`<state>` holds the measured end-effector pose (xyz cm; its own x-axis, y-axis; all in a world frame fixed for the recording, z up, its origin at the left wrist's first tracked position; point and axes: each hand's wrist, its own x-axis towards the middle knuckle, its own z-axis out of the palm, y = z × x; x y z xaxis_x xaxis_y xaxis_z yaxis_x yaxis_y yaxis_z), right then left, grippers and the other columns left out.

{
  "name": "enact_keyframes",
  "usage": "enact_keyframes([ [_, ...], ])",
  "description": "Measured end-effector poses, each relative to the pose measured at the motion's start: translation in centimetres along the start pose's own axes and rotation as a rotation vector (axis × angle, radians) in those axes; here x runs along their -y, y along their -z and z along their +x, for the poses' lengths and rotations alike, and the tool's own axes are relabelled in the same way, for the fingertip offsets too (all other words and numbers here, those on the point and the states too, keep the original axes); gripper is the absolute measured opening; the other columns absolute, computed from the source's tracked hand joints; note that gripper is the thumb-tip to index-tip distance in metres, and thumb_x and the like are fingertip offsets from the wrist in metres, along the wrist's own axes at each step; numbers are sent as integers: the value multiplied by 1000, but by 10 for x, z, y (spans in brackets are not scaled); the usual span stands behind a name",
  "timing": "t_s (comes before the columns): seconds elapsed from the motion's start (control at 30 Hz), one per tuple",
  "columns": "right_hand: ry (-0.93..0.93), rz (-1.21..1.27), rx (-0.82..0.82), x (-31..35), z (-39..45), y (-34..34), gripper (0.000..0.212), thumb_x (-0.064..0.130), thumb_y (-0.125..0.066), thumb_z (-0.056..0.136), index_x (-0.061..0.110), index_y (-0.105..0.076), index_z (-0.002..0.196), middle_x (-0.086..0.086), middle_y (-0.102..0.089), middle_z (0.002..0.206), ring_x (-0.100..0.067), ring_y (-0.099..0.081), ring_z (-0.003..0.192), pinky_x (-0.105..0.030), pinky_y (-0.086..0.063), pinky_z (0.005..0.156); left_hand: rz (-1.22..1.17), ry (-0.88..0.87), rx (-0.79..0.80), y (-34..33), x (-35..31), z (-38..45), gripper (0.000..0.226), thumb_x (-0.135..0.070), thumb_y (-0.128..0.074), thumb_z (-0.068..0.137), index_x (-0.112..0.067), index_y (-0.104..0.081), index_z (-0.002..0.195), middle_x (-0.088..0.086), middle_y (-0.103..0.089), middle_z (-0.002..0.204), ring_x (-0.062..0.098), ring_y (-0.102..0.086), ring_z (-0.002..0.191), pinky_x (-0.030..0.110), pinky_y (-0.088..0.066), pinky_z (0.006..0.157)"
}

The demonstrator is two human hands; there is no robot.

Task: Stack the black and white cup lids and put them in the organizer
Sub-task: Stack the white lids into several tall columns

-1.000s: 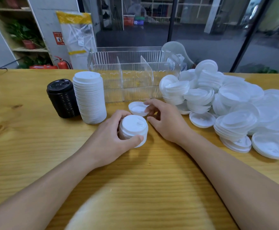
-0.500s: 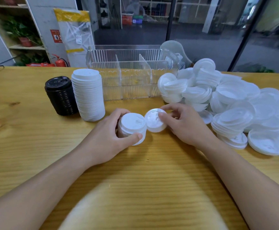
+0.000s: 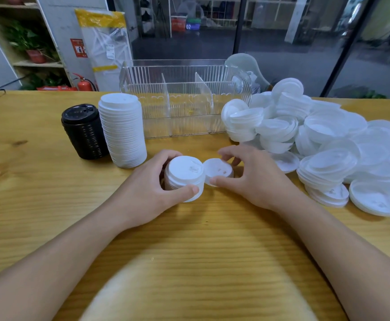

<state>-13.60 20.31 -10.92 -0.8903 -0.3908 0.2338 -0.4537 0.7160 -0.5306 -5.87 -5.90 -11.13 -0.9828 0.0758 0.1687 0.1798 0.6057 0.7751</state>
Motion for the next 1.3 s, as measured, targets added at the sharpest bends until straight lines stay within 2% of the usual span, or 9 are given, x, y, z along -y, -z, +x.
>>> enact_keyframes([
  [0.07,-22,62,-85,1,2,4,68,55,-89,80,32,-66,140,22,-68,119,3,-63,110,-27,-54,98,1,-3,1,0,0,0,64,-50,-94,81,-45,-59,134,-29,-70,126,-4,-67,118,27,-55,100],
  [0.17,4,282,-183,2,3,15,59,47,-91,83,31,-70,136,16,-75,119,1,-68,115,-32,-55,106,-7,3,18,-1,0,0,70,-53,-95,80,-45,-55,136,-28,-71,130,-2,-67,121,34,-55,106],
  [0.27,89,475,-68,13,-2,13,62,35,-93,85,28,-65,141,8,-76,123,-11,-73,118,-40,-57,108,-30,5,38,-2,-2,-1,69,-51,-97,79,-42,-55,133,-26,-73,128,0,-69,120,40,-55,107],
  [0.47,240,367,82,28,-10,2,66,29,-90,90,28,-60,148,13,-71,132,-9,-67,128,-35,-53,112,-43,-15,71,-3,-5,-1,71,-50,-100,74,-41,-59,131,-26,-75,126,0,-70,120,42,-55,108],
  [0.67,297,298,77,28,-10,1,66,32,-89,89,29,-60,149,15,-70,133,-12,-65,130,-37,-53,109,-47,-15,80,-3,-3,0,75,-49,-102,70,-43,-60,132,-27,-75,125,1,-69,121,44,-53,111],
  [0.9,277,278,91,29,-11,2,67,34,-89,90,28,-61,151,18,-70,136,-3,-63,131,-32,-51,112,-44,-21,86,-4,-2,0,79,-49,-103,68,-43,-59,134,-28,-74,126,-1,-68,123,43,-52,113],
  [1.07,262,331,106,28,-8,2,69,36,-90,90,28,-60,152,17,-68,141,-2,-62,134,-34,-51,114,-5,-53,95,-3,-2,-1,107,-65,-102,62,-54,-44,152,-30,-64,144,-7,-59,135,34,-48,117],
  [1.17,241,365,37,23,-6,5,58,39,-85,94,27,-63,147,16,-70,138,-5,-66,130,-37,-55,109,-11,-85,53,-5,-8,-2,109,-72,-97,63,-52,-43,156,-28,-57,151,-9,-54,140,28,-46,115],
  [1.3,213,291,-194,13,0,12,49,30,-81,98,25,-65,144,15,-69,132,-11,-70,115,-38,-58,95,60,-122,63,-13,-19,1,100,-77,-93,64,-51,-51,151,-31,-58,144,-7,-52,138,24,-45,111],
])
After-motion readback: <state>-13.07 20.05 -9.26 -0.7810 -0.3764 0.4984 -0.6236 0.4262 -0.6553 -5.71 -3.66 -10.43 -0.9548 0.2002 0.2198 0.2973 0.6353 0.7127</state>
